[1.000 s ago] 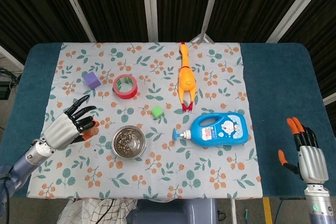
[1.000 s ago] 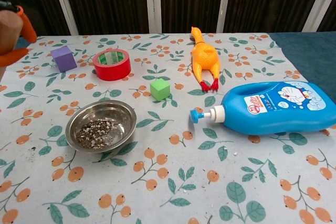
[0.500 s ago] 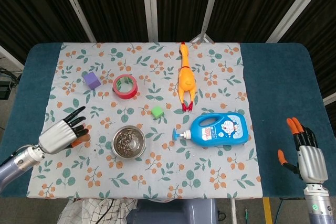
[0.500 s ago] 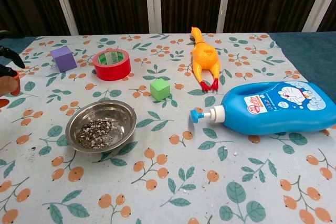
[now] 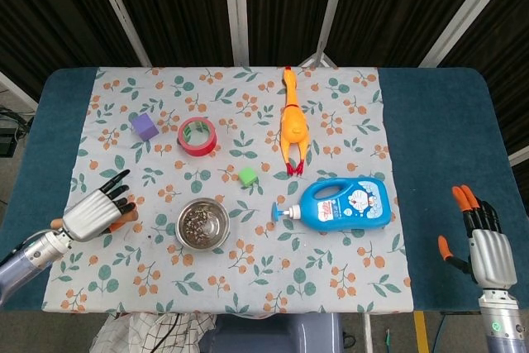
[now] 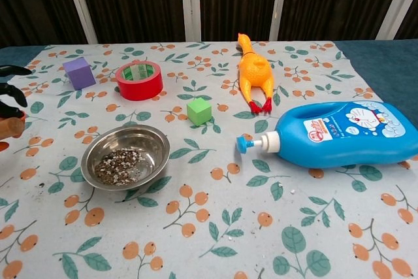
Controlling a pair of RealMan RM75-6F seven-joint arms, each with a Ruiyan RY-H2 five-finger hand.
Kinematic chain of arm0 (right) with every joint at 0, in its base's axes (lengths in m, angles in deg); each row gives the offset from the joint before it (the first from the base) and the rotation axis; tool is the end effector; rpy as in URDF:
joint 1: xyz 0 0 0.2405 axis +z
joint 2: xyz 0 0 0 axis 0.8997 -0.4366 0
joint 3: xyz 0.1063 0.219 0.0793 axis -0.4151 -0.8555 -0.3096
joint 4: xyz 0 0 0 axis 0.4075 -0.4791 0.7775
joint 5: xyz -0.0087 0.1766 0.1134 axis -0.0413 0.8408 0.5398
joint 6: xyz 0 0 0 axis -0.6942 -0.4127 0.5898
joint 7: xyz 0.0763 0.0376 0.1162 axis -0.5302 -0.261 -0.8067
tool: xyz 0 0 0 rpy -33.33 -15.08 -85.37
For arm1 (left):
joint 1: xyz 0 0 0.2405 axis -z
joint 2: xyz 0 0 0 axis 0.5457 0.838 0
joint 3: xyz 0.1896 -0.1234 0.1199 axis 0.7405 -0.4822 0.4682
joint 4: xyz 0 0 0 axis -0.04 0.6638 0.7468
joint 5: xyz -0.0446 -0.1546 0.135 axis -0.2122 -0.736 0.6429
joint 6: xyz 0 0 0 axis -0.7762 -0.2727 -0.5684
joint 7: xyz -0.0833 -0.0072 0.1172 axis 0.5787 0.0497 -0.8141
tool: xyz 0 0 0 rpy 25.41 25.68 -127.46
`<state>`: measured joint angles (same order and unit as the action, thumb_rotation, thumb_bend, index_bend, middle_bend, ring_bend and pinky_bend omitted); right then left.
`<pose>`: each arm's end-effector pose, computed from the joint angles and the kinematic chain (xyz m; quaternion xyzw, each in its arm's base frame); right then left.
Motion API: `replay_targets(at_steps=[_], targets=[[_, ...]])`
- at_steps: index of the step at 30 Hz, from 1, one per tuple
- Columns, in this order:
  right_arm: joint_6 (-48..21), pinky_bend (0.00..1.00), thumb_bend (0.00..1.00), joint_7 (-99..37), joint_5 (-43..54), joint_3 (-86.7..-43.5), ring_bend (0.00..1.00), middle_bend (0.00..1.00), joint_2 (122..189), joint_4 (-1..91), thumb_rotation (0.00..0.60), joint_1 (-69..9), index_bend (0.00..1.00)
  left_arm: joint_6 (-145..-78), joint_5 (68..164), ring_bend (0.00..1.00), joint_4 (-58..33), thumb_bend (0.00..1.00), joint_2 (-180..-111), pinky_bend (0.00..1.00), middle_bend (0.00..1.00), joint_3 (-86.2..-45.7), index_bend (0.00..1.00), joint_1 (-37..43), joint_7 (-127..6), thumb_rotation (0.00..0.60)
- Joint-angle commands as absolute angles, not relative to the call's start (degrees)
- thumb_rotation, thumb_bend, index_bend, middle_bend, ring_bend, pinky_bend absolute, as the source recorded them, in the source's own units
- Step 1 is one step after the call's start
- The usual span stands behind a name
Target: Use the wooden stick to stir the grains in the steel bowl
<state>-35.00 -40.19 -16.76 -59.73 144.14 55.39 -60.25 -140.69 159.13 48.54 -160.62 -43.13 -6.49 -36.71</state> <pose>-0.3256 -0.1835 0.1326 0.5319 -0.4401 0.4509 0.5658 -0.3278 0.2938 0.0682 -0.8459 -0.0689 -0.3596 0.3878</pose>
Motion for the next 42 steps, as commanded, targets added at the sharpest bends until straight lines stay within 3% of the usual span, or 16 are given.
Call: replay_targets(at_steps=[1, 8, 15, 26, 32, 36, 42], targets=[[-35.07, 0.00, 0.45, -40.09, -16.83, -59.73, 0.00, 0.00, 144.18, 55.35, 0.600, -60.25, 0.00, -140.07, 158.67, 0.30, 48.40, 1.00, -161.16, 0.00, 0.74, -43.60, 0.50, -6.48, -36.95, 0.600], [-35.20, 0.00, 0.45, -39.97, -16.83, -59.78, 0.00, 0.00, 144.22, 55.33, 0.600, -60.31, 0.00, -139.39, 158.40, 0.25, 47.85, 1.00, -161.76, 0.00, 0.60, -43.92, 0.43, -6.55, -38.09, 0.600], [-35.37, 0.00, 0.45, -39.91, -17.06, -59.76, 0.00, 0.00, 144.25, 55.25, 0.600, -60.35, 0.00, -139.43, 157.77, 0.18, 46.63, 0.76, -161.71, 0.00, 0.40, -44.66, 0.32, -6.64, -38.56, 0.600], [-35.51, 0.00, 0.45, -40.04, -17.17, -59.72, 0.00, 0.00, 144.21, 55.22, 0.600, -60.46, 0.00, -138.03, 156.71, 0.13, 44.66, 0.64, -161.34, 0.00, 0.32, -45.72, 0.27, -7.09, -40.50, 0.600], [-35.48, 0.00, 0.45, -40.06, -17.17, -59.72, 0.00, 0.00, 144.17, 55.22, 0.600, -60.48, 0.00, -137.65, 155.91, 0.12, 43.48, 0.53, -161.06, 0.00, 0.28, -46.62, 0.25, -7.10, -41.42, 0.600], [-35.36, 0.00, 0.45, -39.99, -17.22, -59.70, 0.00, 0.00, 144.19, 55.17, 0.600, -60.41, 0.00, -139.13, 154.87, 0.09, 41.42, 0.45, -161.17, 0.00, 0.25, -48.12, 0.22, -6.80, -41.08, 0.600], [-35.44, 0.00, 0.45, -39.88, -17.32, -59.69, 0.00, 0.00, 144.22, 55.12, 0.600, -60.42, 0.00, -144.21, 152.81, 0.08, 34.21, 0.42, -161.47, 0.00, 0.22, -51.92, 0.21, -5.69, -39.52, 0.600]])
